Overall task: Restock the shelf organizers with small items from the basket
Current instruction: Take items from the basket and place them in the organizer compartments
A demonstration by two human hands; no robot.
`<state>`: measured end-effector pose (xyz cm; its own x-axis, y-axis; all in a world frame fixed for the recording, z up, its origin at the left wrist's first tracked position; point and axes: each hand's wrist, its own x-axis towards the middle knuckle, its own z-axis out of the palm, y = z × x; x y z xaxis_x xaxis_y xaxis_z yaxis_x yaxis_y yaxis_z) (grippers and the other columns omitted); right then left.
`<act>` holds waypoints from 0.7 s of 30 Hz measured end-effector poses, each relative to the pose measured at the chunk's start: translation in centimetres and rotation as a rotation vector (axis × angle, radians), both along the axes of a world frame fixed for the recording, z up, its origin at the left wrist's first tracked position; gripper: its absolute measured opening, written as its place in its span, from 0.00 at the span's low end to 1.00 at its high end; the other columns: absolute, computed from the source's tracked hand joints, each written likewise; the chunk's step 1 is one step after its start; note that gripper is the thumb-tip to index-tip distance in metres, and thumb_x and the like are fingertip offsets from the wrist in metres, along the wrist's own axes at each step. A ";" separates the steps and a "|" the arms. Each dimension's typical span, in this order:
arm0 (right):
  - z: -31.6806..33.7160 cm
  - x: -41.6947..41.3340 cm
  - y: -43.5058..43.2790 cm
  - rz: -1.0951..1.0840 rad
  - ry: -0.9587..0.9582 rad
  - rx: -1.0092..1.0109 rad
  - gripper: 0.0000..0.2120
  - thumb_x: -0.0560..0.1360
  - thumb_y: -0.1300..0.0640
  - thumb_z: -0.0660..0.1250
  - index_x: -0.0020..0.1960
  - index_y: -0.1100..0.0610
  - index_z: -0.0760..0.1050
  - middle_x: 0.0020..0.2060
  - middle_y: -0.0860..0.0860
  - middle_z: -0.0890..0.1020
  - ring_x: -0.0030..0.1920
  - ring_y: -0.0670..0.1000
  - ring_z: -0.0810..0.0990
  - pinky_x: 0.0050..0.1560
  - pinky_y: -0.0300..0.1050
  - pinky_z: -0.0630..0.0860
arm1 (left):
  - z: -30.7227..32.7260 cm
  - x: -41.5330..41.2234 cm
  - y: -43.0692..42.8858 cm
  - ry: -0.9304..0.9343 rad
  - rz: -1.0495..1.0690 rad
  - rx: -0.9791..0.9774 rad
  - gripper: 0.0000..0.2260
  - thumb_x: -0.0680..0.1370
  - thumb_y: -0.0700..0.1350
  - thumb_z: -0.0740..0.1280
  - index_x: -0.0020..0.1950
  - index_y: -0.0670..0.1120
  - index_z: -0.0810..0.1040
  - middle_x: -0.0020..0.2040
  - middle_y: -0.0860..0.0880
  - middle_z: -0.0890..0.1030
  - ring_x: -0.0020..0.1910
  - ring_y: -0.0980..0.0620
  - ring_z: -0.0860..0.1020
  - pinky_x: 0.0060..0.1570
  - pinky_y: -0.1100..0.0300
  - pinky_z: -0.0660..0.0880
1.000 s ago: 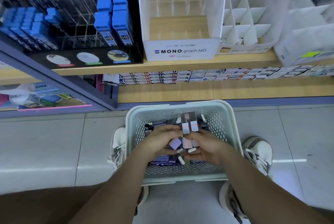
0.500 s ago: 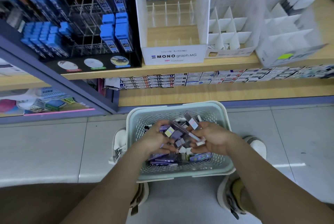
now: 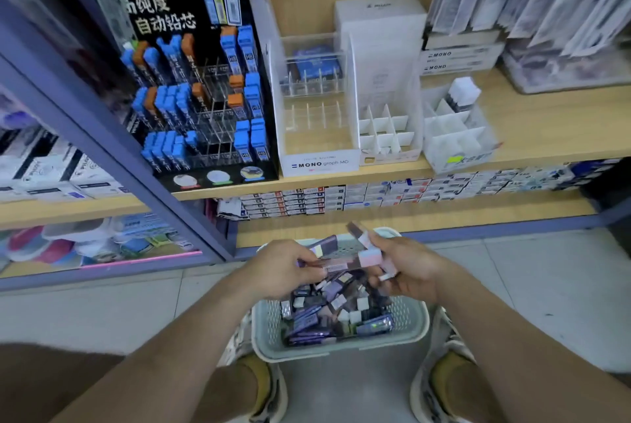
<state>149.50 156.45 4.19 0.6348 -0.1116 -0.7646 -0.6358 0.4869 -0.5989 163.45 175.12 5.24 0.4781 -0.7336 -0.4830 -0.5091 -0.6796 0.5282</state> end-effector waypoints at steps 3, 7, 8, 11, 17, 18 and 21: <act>1.5 -1.1 0.5 -0.143 -0.093 0.080 0.16 0.79 0.45 0.61 0.49 0.59 0.73 0.29 0.51 0.71 0.29 0.49 0.73 0.24 0.37 0.66 | 2.8 -0.3 1.0 0.213 0.163 -0.163 0.09 0.77 0.52 0.68 0.45 0.49 0.83 0.40 0.51 0.80 0.37 0.53 0.76 0.38 0.58 0.71; 3.8 -0.8 3.5 -0.173 -0.279 0.164 0.18 0.75 0.43 0.66 0.52 0.58 0.79 0.29 0.50 0.69 0.31 0.48 0.70 0.28 0.37 0.67 | 6.8 -2.8 0.6 0.715 0.435 -0.426 0.09 0.79 0.48 0.64 0.43 0.45 0.78 0.35 0.49 0.76 0.26 0.56 0.68 0.28 0.64 0.61; 4.4 -0.5 4.4 -0.191 -0.325 0.176 0.19 0.74 0.42 0.67 0.52 0.57 0.80 0.29 0.50 0.70 0.31 0.48 0.70 0.29 0.37 0.67 | 7.4 -3.7 0.4 0.790 0.432 -0.456 0.09 0.77 0.48 0.64 0.42 0.45 0.78 0.35 0.48 0.76 0.26 0.56 0.67 0.27 0.65 0.61; 6.1 0.0 5.8 -0.249 -0.407 0.169 0.14 0.68 0.47 0.71 0.45 0.57 0.77 0.28 0.51 0.74 0.28 0.47 0.70 0.29 0.38 0.64 | 8.4 -5.6 -0.1 0.918 0.401 -0.523 0.09 0.75 0.49 0.64 0.42 0.44 0.77 0.35 0.46 0.74 0.27 0.54 0.67 0.27 0.64 0.58; 8.8 0.6 5.9 -0.445 -0.341 -0.070 0.11 0.75 0.62 0.64 0.33 0.57 0.76 0.27 0.55 0.74 0.27 0.53 0.71 0.32 0.43 0.72 | 10.1 -6.5 -0.8 0.944 0.557 -0.627 0.10 0.75 0.48 0.64 0.45 0.42 0.78 0.43 0.42 0.82 0.39 0.47 0.80 0.38 0.57 0.75; 9.2 0.9 5.5 -0.539 -0.333 -0.085 0.07 0.74 0.63 0.63 0.37 0.58 0.75 0.30 0.55 0.74 0.31 0.54 0.72 0.34 0.45 0.72 | 10.5 -6.4 -1.1 0.901 0.614 -0.656 0.11 0.76 0.48 0.64 0.46 0.41 0.78 0.43 0.42 0.83 0.40 0.46 0.81 0.41 0.55 0.77; 11.2 1.4 3.6 -0.657 -0.379 -0.106 0.05 0.75 0.63 0.63 0.41 0.57 0.70 0.35 0.55 0.71 0.33 0.53 0.70 0.35 0.46 0.68 | 11.6 -5.9 -1.9 0.704 0.678 -0.697 0.13 0.79 0.49 0.63 0.46 0.39 0.78 0.39 0.42 0.83 0.38 0.47 0.80 0.39 0.57 0.75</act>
